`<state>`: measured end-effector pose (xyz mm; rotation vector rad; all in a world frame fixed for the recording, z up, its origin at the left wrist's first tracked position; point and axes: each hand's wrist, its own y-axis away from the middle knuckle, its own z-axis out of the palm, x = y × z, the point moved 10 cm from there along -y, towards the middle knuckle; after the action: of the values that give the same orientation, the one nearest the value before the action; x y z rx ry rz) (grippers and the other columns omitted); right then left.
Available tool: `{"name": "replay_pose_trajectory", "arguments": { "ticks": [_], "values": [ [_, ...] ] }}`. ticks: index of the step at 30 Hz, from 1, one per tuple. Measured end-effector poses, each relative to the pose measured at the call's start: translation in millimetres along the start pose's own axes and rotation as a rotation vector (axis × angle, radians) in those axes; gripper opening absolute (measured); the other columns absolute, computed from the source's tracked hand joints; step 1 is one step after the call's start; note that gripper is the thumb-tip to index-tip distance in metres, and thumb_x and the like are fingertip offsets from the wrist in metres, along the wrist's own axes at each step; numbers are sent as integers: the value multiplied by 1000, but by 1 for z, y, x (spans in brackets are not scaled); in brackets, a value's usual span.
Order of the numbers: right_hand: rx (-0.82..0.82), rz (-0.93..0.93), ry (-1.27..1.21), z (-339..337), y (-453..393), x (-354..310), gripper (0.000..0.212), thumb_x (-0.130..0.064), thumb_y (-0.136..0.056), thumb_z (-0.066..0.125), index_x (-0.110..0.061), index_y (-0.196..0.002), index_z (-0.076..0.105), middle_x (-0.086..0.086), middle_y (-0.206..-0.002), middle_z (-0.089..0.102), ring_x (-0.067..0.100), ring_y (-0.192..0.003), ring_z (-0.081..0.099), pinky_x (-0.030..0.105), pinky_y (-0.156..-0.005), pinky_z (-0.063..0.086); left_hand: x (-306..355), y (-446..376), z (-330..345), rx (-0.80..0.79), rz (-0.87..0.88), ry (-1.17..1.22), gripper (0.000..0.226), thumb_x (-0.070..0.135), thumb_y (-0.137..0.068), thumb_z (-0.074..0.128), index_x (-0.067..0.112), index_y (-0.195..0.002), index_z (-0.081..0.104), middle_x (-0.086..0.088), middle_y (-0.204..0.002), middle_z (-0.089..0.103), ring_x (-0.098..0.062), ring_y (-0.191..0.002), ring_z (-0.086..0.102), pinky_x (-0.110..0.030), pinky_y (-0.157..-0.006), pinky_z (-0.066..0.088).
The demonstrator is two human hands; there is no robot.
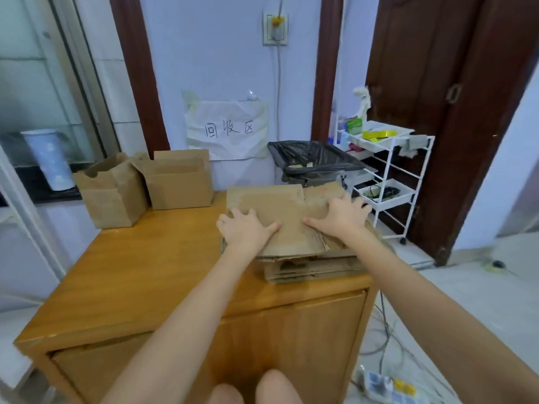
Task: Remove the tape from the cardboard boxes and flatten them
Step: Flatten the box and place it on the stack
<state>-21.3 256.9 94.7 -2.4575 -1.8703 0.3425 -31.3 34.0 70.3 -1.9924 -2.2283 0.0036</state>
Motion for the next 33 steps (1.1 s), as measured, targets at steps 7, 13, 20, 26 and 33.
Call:
{"name": "replay_pose_trajectory", "arguments": {
  "ticks": [7, 13, 20, 26, 33],
  "values": [
    [-24, 82, 9, 2, -19, 77, 84, -81, -71, 53, -20, -129, 53, 14, -144, 38, 40, -131, 34, 53, -107, 25, 73, -5, 24, -42, 78, 19, 84, 82, -80, 31, 23, -137, 45, -18, -139, 38, -40, -121, 39, -41, -96, 32],
    [-19, 85, -17, 14, -32, 90, 81, -76, -73, 57, -19, -130, 54, 13, -141, 41, 38, -129, 36, 48, -106, 28, 86, -14, 41, -55, 80, 15, 80, 79, -83, 30, 22, -136, 47, -16, -137, 41, -39, -119, 42, -40, -93, 34],
    [-36, 44, -52, 39, -44, 82, 73, -72, -78, 55, -18, -127, 56, 12, -134, 46, 35, -127, 38, 45, -103, 30, 77, -28, 61, -61, 63, -6, 78, 79, -85, 26, 23, -135, 46, -16, -135, 43, -39, -117, 45, -40, -93, 35],
    [-173, 69, -47, 87, -46, 89, 71, -69, -84, 47, -14, -128, 50, 15, -136, 44, 34, -126, 39, 46, -103, 30, 81, -30, 84, -107, 99, -144, 77, 81, -84, 24, 25, -134, 46, -16, -135, 44, -37, -117, 45, -41, -94, 32],
    [-94, -73, 21, 88, -58, 66, 74, -60, -89, 40, -5, -139, 37, 19, -155, 20, 33, -145, 11, 49, -114, 14, 88, -54, 86, -27, 216, 36, 69, 70, -87, 38, 20, -135, 40, -21, -142, 33, -34, -134, 28, -43, -113, 21]
  ]
}}
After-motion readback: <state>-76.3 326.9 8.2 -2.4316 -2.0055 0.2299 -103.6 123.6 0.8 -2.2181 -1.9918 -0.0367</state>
